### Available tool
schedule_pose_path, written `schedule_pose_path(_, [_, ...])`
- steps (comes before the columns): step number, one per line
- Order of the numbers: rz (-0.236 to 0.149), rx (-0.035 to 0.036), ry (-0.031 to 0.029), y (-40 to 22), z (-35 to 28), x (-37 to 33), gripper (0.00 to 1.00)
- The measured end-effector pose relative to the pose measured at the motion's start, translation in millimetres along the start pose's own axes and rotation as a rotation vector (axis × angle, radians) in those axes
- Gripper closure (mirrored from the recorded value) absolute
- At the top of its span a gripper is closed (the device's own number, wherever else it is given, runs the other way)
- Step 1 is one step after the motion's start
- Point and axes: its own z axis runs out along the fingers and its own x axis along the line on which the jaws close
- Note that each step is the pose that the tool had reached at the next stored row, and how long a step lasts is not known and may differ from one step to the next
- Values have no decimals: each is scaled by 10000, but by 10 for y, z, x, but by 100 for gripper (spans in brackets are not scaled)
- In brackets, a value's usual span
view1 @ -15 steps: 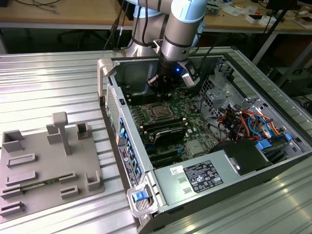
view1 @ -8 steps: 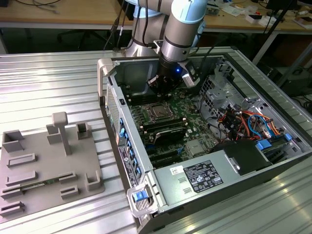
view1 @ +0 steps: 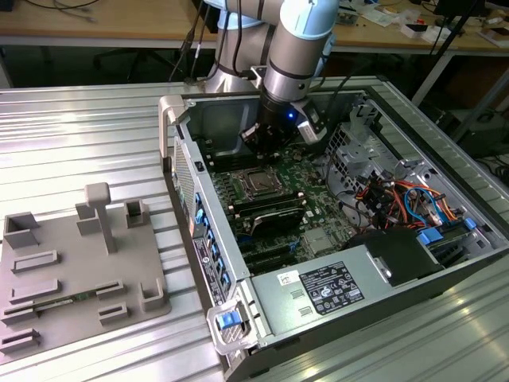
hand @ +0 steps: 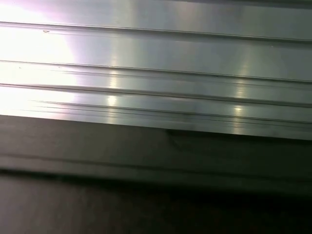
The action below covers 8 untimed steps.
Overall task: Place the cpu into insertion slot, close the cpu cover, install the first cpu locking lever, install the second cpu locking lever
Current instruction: 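Install the first cpu locking lever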
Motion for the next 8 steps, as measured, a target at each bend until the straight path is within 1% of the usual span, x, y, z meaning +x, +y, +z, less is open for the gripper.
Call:
schedule_pose_path(4, [0,0,0,-31,0,4,89])
schedule_pose_path(6, [1,0,-1,-35,2,4,89])
schedule_pose_path(8, [0,9,7,-37,29,5,89])
